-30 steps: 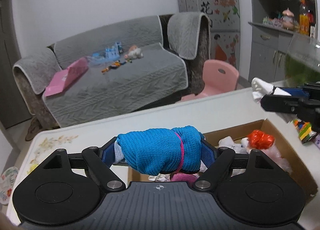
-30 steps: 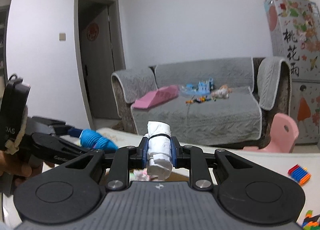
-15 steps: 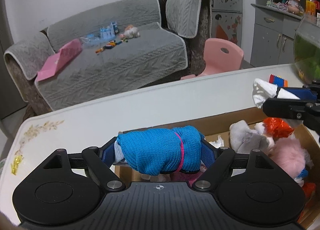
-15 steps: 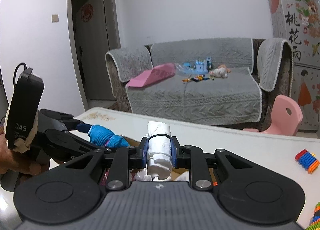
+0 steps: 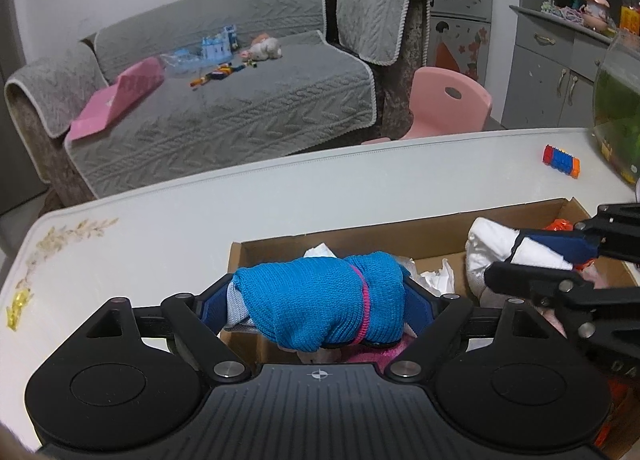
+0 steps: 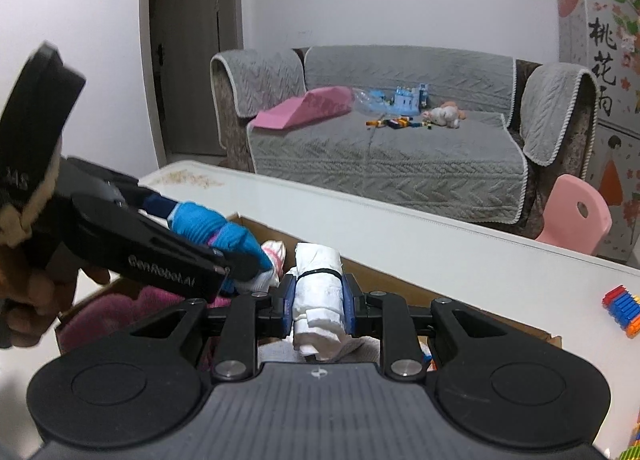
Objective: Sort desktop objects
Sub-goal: 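Open both grippers to drop the blue and white socks into the box, then grasp the pink googly-eyed plush with left gripper while right grasps the Minnie Mouse figure, then lift the pink plush and Minnie figure and carry them over the box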
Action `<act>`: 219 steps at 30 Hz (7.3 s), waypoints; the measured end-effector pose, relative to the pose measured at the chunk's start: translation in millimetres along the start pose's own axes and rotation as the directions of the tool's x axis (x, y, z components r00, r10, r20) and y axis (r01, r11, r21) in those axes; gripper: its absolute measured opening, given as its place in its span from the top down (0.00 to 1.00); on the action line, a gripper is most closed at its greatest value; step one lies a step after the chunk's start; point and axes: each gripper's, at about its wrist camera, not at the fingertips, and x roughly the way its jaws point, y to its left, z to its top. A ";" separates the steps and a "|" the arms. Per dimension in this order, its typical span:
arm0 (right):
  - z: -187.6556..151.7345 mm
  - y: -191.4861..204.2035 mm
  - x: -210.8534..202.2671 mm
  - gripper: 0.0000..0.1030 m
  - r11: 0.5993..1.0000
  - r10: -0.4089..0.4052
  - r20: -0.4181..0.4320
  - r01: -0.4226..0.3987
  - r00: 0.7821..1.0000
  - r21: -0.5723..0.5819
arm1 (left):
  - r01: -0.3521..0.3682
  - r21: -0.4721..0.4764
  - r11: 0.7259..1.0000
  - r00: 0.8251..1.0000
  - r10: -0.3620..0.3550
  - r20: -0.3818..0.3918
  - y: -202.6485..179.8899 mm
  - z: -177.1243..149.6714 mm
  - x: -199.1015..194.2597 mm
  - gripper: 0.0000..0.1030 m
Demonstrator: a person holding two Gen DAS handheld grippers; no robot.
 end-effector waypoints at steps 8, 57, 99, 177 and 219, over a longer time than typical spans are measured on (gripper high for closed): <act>0.9 0.4 -7.1 0.57 1.000 -0.013 0.021 0.013 1.000 -0.010 | 0.015 -0.021 1.000 1.000 -0.015 0.013 0.6 -1.1 -10.1 0.13; -125.2 57.6 -146.1 0.12 0.978 -0.137 0.099 0.119 0.986 0.169 | -0.084 -0.089 0.992 0.996 0.085 0.012 -59.5 -175.6 -106.8 0.00; -116.4 105.5 -85.9 0.01 0.988 -0.086 -0.091 0.097 0.992 0.118 | -0.094 -0.186 0.978 0.996 0.094 -0.010 -35.8 -154.0 -79.8 0.00; -110.3 101.2 -122.9 0.39 0.988 -0.128 0.011 0.126 0.992 0.089 | -0.013 -0.064 0.998 0.976 0.027 0.215 -38.6 -154.7 -180.7 0.69; 18.2 31.2 -126.6 0.39 0.977 -0.192 0.209 0.208 0.959 -0.053 | 0.035 0.092 0.995 0.962 -0.059 0.266 -95.0 8.7 -147.2 0.69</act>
